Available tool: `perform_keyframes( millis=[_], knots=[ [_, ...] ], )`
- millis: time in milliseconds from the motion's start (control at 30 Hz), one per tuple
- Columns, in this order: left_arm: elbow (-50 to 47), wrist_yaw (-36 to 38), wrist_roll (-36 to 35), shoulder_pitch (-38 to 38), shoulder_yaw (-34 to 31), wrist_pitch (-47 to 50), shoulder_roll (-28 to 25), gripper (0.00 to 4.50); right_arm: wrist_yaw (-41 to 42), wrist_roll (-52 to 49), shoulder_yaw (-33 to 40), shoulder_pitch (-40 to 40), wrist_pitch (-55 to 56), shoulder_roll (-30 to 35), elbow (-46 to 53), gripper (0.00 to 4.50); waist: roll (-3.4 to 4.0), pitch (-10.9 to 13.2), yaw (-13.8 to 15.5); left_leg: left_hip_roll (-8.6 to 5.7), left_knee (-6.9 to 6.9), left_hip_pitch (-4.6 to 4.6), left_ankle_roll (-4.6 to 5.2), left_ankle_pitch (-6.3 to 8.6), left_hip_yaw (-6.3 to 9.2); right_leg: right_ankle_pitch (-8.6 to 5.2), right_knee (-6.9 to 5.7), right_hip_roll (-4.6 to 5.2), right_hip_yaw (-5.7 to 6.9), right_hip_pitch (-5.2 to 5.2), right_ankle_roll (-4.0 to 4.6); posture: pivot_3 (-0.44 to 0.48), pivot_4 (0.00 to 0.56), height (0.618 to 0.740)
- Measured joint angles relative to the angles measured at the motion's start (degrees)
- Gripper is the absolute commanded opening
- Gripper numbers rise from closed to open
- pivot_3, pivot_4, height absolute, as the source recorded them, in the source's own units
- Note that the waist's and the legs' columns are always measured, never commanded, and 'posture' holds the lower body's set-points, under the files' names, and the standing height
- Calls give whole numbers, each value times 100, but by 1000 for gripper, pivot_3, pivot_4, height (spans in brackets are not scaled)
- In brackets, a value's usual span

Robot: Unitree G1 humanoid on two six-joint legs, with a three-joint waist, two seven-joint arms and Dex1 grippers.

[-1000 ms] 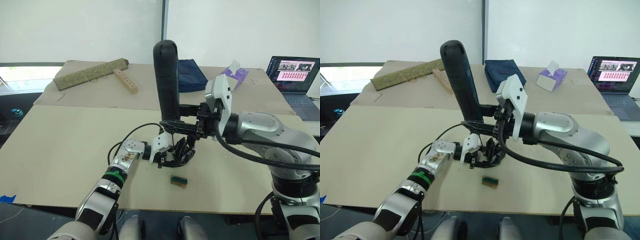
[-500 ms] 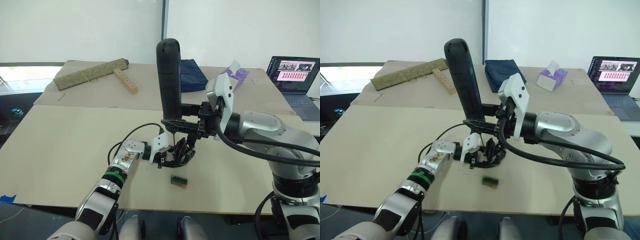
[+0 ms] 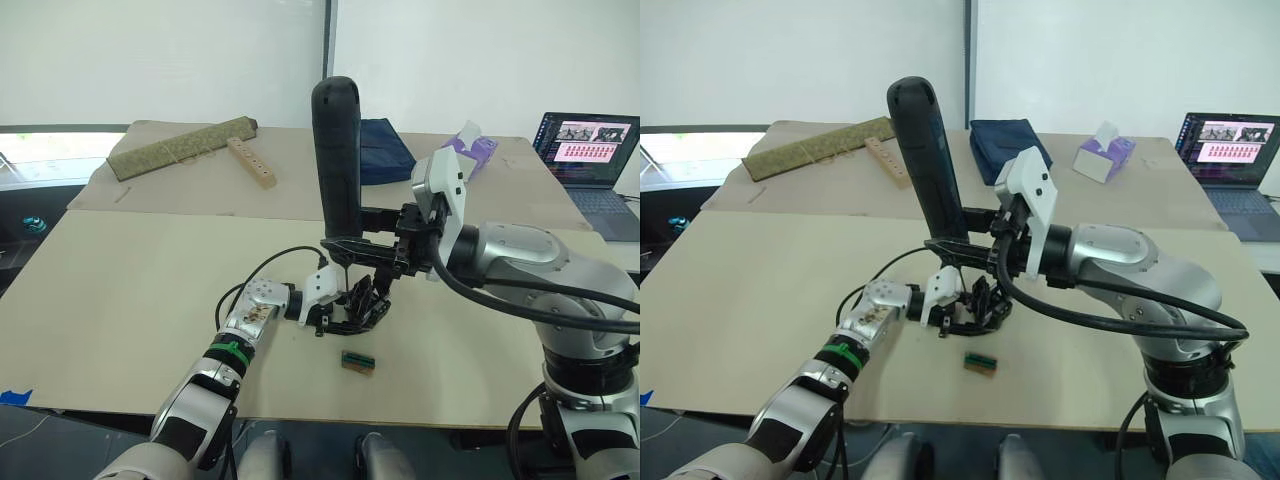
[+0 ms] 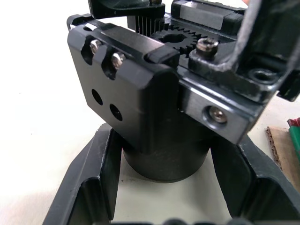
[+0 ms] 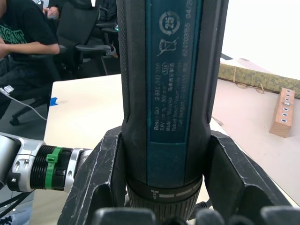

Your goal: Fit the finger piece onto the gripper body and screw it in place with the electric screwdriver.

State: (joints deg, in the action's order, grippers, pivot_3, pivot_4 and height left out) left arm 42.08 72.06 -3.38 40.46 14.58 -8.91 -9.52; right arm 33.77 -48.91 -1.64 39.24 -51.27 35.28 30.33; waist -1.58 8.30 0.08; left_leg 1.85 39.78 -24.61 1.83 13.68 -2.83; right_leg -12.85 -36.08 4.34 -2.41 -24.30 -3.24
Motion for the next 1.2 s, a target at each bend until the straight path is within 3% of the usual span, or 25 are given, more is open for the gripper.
perform_keyframes(
  millis=[1200],
  knots=[
    [-10, 11, -4, -5, 0, 4, -4, 2267, 339, 310, -8, -57, 2, -6, -5, 1910, 0, 0, 0, 0, 0, 0, 0, 0, 0, 0, 0, 0, 0, -1, 0, 0, 150, 738]
  ],
)
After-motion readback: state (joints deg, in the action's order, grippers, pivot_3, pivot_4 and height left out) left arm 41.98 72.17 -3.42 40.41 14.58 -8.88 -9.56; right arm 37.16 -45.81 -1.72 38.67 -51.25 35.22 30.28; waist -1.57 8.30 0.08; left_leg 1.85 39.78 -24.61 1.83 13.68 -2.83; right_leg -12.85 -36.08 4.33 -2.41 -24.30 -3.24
